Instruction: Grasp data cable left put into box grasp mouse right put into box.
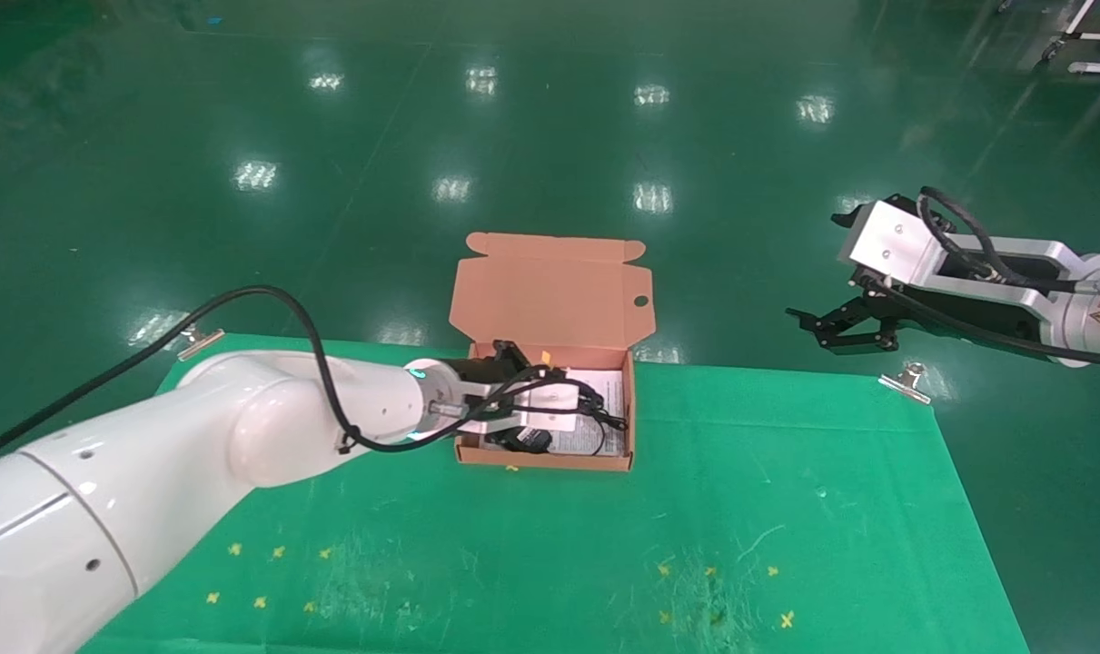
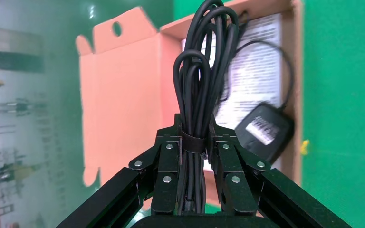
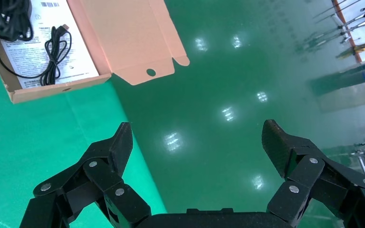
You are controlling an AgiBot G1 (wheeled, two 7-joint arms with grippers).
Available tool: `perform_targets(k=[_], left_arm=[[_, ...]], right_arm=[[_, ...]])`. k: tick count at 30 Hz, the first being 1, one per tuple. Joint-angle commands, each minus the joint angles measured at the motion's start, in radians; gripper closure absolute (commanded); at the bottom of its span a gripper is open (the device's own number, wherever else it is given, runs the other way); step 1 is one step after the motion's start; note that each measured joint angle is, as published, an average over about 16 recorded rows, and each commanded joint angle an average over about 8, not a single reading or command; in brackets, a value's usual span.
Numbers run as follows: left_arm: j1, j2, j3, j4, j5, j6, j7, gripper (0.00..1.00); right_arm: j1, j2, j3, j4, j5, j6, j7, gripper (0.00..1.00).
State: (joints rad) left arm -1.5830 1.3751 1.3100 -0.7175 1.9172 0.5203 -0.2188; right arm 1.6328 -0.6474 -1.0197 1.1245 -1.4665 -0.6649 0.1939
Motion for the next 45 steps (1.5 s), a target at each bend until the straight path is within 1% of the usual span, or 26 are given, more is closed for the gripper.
perform_targets(k=[1,3,4,12,21,27,31,34,38,45], left_arm=[[-0.004,0.0,0.02,0.005,-0.021,-0.006,0.001,0.26],[-0.005,0.0,0.026,0.008,-0.027,-0.007,0.001,0.01],[-0.006,0.0,0.029,0.01,-0.03,-0.007,0.001,0.0],[-0.006,-0.002,0.02,0.006,-0.021,-0.005,0.001,0.0],[0.0,-0.032,0.018,-0.016,-0.032,0.003,-0.023,0.0],[-0.045,-0.037,0.009,0.006,-0.015,-0.02,-0.062,0.0],[-0.08,-0.037,0.003,0.027,0.001,-0.037,-0.083,0.0],[-0.089,-0.04,-0.004,0.035,0.001,-0.037,-0.089,0.0],[-0.075,-0.067,-0.043,0.019,-0.039,-0.004,-0.087,0.0],[0.0,-0.156,-0.17,-0.056,-0.186,0.122,-0.072,0.0]], right_arm=[[0.0,0.008,-0.001,0.012,-0.005,0.004,0.012,0.0],[-0.001,0.01,-0.001,0.016,-0.007,0.005,0.013,0.0],[-0.001,0.011,-0.001,0.018,-0.007,0.006,0.014,0.0],[-0.001,0.007,-0.001,0.011,-0.006,0.006,0.012,0.0],[0.008,0.01,0.01,0.024,0.004,0.014,0.009,0.0],[0.054,0.017,0.027,0.05,-0.008,0.013,-0.008,0.0],[0.086,0.015,0.03,0.053,-0.025,0.0,-0.012,0.0],[0.091,0.014,0.036,0.052,-0.022,-0.012,-0.009,0.0],[0.071,0.014,0.065,0.056,0.006,-0.05,-0.008,0.0],[-0.01,0.017,0.153,0.069,0.101,-0.151,-0.007,0.0]])
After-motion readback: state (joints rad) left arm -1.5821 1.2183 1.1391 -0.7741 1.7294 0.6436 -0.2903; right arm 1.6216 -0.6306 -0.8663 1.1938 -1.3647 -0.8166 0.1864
